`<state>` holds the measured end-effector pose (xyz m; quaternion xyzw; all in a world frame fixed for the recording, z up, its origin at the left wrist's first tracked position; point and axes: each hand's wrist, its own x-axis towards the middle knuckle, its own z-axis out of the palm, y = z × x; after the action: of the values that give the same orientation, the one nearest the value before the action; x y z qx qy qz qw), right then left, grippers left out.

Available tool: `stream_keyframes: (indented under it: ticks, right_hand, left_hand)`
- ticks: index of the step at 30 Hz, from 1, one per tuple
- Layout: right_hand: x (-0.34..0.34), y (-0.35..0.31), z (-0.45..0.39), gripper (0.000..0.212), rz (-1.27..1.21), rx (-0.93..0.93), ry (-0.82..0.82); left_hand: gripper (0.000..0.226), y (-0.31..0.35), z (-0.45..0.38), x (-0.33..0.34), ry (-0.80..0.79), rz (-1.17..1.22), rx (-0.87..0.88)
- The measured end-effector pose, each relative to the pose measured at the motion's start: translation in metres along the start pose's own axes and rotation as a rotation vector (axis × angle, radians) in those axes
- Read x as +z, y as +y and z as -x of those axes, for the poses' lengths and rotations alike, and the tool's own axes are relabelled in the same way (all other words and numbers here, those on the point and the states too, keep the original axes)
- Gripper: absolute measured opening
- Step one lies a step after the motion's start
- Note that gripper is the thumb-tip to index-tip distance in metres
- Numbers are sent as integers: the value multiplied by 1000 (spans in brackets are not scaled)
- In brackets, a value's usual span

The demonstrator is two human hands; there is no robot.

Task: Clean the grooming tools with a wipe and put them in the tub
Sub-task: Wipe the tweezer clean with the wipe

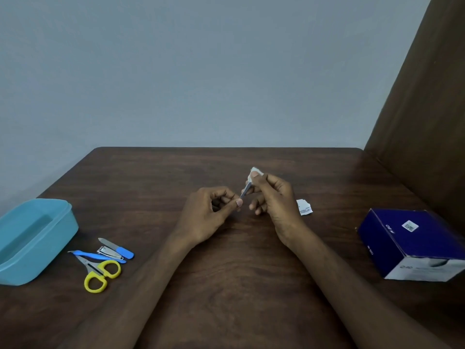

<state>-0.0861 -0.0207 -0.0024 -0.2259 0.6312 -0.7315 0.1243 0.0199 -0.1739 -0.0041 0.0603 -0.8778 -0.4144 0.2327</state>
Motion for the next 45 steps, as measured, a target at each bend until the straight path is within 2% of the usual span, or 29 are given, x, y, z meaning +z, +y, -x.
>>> stream_keyframes:
  ticks: [3,9,11,15,20,24,28,32,40,43,45]
  right_hand:
    - [0,-1,0,44,-9,15,13]
    - [0,2,0,15,52,-12,7]
    - [0,3,0,11,72,-12,-1]
    - [0,4,0,18,99,-15,-4]
    - [1,6,-3,10,71,-9,26]
    - [0,7,-5,14,90,3,33]
    - [0,8,-6,13,100,4,49]
    - [-2,9,-6,20,131,-5,61]
    - [-1,7,-7,19,85,-3,68]
    - [-1,5,-4,10,108,8,50]
    - [-1,3,-2,14,133,17,32]
  left_hand:
    - [10,0,0,0,-4,0,-2]
    - [13,-1,0,1,5,-20,-9]
    - [15,-1,0,1,10,-22,-14]
    - [18,-2,-1,2,36,-20,-45]
    - [21,-2,-2,4,23,-37,-58]
    - [23,-4,-5,7,17,-57,-91]
    - [28,-1,-8,5,-51,-99,-139]
    - [30,3,-16,4,-134,-41,-223]
    - [25,-2,-14,9,-3,-124,-162]
    - [28,-1,-13,8,26,-139,-151]
    - [30,-1,-13,8,40,-126,-151]
